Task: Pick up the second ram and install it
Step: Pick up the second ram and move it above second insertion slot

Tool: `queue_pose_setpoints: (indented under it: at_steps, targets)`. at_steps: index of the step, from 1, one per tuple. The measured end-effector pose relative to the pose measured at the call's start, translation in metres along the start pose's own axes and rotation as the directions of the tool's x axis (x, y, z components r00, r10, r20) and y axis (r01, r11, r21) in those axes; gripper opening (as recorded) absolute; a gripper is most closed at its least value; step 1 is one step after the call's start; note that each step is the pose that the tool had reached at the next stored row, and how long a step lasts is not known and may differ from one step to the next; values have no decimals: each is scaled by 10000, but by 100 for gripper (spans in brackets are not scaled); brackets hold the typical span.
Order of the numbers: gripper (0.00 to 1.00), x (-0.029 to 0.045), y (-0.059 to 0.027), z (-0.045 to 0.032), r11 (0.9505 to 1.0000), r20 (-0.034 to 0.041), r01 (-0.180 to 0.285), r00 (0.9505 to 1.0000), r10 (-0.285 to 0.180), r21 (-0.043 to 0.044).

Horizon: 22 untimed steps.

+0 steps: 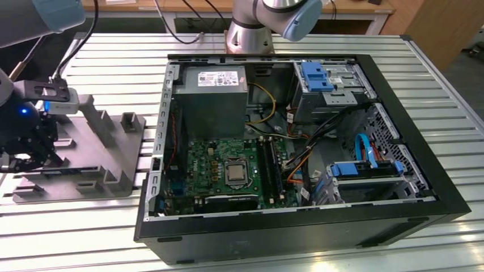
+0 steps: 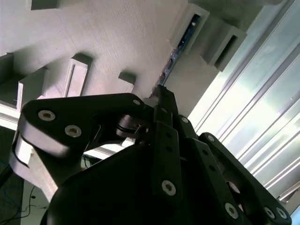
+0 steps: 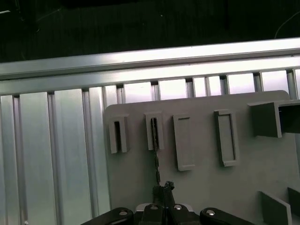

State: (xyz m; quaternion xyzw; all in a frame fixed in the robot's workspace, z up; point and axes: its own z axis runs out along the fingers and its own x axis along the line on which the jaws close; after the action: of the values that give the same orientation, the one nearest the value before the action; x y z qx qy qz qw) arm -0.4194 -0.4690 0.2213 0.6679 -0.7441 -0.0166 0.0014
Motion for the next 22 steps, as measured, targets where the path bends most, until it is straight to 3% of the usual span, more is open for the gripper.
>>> queue_pose_setpoints:
  at_steps: [8,20,21,22]
  targets:
    - [10,0,-3,2,10000,1,1,10000,-1,14]
    - [10,-13,58,9,10000,2,15,10000,-15,17]
    - [10,-12,57,16,9993,-8,378,9993,-378,11]
    - [10,-12,58,16,9993,-9,384,9993,-384,10]
